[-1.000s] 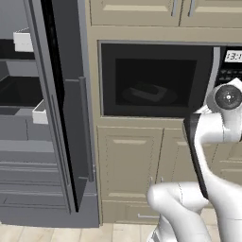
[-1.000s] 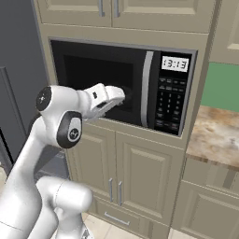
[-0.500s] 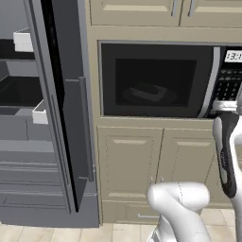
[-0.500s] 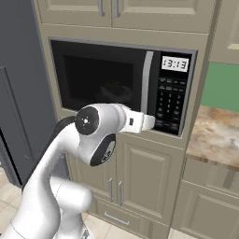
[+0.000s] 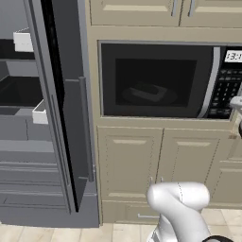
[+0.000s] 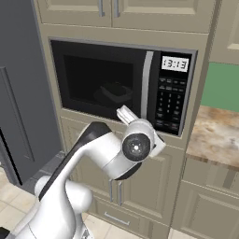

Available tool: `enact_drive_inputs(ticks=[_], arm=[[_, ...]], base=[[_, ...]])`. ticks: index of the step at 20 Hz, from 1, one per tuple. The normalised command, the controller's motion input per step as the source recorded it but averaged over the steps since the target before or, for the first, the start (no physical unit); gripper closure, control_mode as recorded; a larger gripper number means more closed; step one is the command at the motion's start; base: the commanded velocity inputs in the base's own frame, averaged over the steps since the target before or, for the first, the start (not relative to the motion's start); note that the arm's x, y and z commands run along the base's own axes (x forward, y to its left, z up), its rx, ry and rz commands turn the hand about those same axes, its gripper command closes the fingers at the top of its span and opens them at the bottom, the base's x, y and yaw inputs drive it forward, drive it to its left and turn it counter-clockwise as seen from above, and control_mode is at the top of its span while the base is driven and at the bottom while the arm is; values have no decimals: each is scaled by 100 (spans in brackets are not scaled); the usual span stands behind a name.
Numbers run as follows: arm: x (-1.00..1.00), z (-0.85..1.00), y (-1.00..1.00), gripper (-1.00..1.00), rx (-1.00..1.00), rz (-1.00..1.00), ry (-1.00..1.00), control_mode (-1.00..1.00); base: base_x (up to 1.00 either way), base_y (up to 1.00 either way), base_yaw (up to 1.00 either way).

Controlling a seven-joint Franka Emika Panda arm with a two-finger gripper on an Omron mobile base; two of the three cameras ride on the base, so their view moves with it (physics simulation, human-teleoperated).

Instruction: Place the tupperware containing the fish and corn meal in the microwave. Close the microwave door and press the start button to reheat the meal.

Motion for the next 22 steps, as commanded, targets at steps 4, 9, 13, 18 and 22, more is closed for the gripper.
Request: enact_drive_inputs(ticks=[4,9,13,18,22], arm=[[0,-12,0,-100,42,0,0,-100],[8,-25,0,100,21,0,0,-100],[17,-21,1,100,17,-1,0,-100],[29,-9,0,100,15,-3,0,-100],[36,-9,0,100,12,-3,0,-100]], base=[[0,0,0],[0,0,0],[0,0,0],[0,0,0],[0,0,0]])
